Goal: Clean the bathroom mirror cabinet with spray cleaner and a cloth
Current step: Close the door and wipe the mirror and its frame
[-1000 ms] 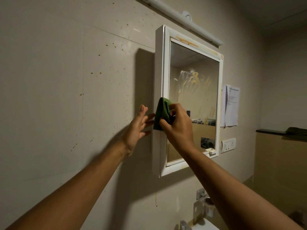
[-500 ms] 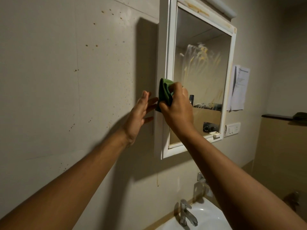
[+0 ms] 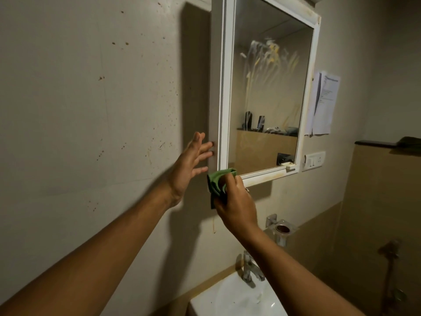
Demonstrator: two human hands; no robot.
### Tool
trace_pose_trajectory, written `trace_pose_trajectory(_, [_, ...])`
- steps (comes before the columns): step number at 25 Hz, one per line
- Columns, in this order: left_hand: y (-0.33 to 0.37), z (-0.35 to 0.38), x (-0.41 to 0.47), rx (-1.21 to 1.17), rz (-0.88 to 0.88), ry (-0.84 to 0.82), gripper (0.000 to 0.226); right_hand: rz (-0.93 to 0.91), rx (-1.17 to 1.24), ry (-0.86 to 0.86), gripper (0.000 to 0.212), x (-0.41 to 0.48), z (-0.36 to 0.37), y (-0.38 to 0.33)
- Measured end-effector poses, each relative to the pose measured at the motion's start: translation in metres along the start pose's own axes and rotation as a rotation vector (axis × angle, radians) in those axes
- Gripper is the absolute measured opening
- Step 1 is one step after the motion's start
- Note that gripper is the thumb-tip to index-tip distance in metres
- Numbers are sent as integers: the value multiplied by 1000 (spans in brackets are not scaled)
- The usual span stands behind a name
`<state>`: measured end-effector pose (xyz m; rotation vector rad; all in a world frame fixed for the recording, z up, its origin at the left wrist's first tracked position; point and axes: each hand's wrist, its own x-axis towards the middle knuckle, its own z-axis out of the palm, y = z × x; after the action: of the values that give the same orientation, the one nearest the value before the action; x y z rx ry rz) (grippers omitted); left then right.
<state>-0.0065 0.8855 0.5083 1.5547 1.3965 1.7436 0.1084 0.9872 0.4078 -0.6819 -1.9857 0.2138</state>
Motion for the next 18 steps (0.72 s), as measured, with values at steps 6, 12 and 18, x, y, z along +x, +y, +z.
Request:
trace_pose_trajectory(6, [44, -2, 12, 91, 80, -23, 78, 140, 738, 93, 24, 67, -74, -43])
trace_pose_trajectory(12, [124, -8, 60, 236, 286, 194, 42, 231, 1245, -77, 32, 152, -147, -67])
trace_pose_trajectory(18, [150, -6, 91, 178, 168, 199, 43, 308, 926, 164, 22, 183, -150, -68])
